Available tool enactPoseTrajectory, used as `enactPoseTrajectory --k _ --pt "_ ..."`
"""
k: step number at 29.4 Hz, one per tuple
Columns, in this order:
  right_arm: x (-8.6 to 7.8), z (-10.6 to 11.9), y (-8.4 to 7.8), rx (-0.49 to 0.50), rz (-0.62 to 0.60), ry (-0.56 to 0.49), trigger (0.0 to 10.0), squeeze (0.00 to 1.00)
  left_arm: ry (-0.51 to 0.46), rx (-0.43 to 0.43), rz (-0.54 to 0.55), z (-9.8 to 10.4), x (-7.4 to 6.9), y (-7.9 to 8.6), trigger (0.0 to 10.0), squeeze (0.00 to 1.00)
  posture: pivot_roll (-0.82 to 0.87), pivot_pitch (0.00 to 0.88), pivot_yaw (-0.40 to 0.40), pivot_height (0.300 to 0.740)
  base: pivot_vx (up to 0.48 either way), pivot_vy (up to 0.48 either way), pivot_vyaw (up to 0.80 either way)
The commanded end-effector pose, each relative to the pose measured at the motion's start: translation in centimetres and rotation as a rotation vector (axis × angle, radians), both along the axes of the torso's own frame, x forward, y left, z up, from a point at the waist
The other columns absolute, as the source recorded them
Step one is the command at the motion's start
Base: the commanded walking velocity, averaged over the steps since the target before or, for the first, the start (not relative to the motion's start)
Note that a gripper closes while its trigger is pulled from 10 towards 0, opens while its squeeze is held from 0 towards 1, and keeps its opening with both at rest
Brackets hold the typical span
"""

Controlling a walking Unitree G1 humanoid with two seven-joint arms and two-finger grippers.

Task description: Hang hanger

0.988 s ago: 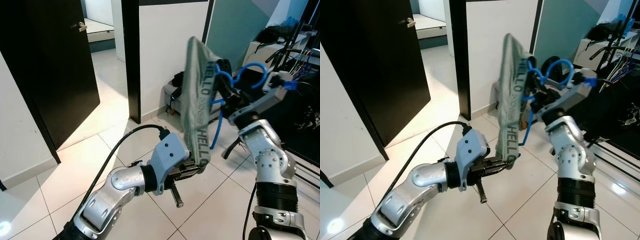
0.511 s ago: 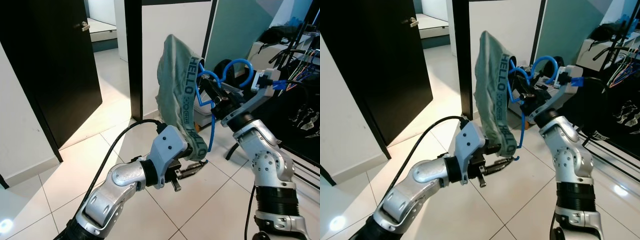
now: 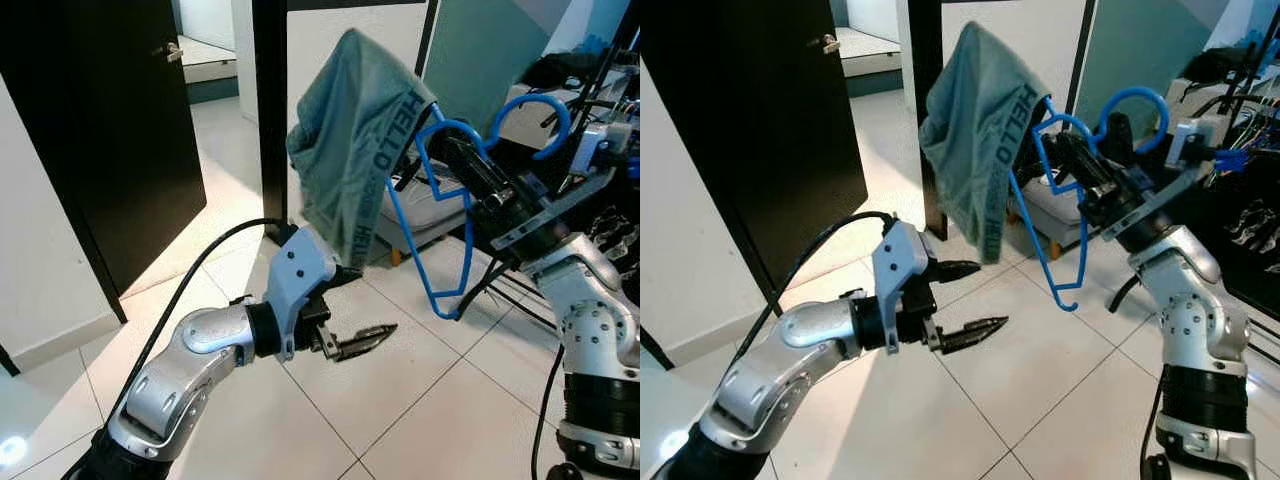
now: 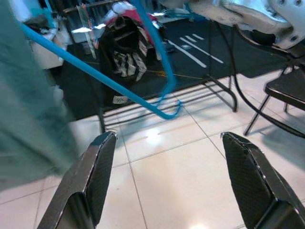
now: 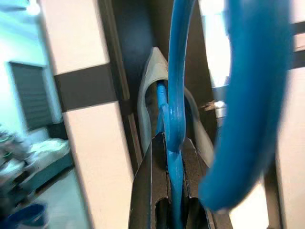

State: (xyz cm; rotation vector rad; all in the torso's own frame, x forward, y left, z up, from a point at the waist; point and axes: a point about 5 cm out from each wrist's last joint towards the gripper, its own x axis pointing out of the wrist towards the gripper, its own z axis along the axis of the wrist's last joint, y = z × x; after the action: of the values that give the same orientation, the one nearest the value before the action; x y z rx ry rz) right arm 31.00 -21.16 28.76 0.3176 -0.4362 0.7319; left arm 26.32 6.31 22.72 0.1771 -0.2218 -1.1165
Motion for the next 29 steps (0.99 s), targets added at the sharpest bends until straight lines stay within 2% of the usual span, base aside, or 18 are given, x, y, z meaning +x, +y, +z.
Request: enactPoseTrajectory --k 1,2,5,7,8,11,15,20,29 --pt "-0.9 0.5 -0.1 -0.008 0.093 -0.032 10.0 0.00 -0.064 -0.045 0.065 1.6 0.7 0.7 10.0 0.00 -0.02 0.000 -0.041 0.740 0.000 0.000 0.00" --pt "-1.7 0.3 -0.4 -0.025 0.168 -0.037 10.0 0.00 -0.109 -0.101 0.149 3.0 1.6 1.6 10.0 0.00 -0.02 0.000 -0.042 0.740 0.000 0.000 0.00" --pt "-2.3 0.1 -0.8 -0.037 0.225 -0.044 10.0 0.00 -0.142 -0.144 0.209 4.1 2.1 2.4 10.0 0.00 -0.02 0.000 -0.041 0.740 0.000 0.000 0.00" --pt "-3.0 -0.4 -1.4 -0.061 0.284 -0.047 10.0 0.00 -0.178 -0.200 0.275 5.6 2.7 3.7 10.0 0.00 -0.02 0.000 -0.041 0.740 0.000 0.000 0.00" --pt "-3.5 -1.0 -1.9 -0.080 0.324 -0.043 10.0 0.00 -0.199 -0.223 0.292 6.6 2.9 4.7 10.0 0.00 -0.01 0.000 -0.039 0.740 0.000 0.000 0.00" --pt "-3.9 -1.4 -2.2 -0.093 0.352 -0.040 10.0 0.00 -0.214 -0.239 0.302 7.3 3.0 5.3 10.0 0.00 -0.01 0.000 -0.039 0.740 0.000 0.000 0.00" --pt "-4.3 -2.5 -3.0 -0.126 0.390 -0.023 10.0 0.00 -0.260 -0.240 0.306 9.2 2.9 6.9 10.0 0.00 -0.01 0.000 -0.039 0.740 0.000 0.000 0.00" --pt "-3.9 -2.1 -3.3 -0.106 0.361 -0.042 10.0 0.00 -0.289 -0.234 0.300 10.0 2.6 7.0 10.0 0.00 0.00 0.000 -0.038 0.740 0.000 0.000 0.00" --pt "-3.2 -0.7 -3.2 -0.066 0.305 -0.108 10.0 0.00 -0.225 -0.269 0.300 8.7 2.5 5.5 10.0 0.00 0.00 0.000 -0.037 0.740 0.000 0.000 0.00"
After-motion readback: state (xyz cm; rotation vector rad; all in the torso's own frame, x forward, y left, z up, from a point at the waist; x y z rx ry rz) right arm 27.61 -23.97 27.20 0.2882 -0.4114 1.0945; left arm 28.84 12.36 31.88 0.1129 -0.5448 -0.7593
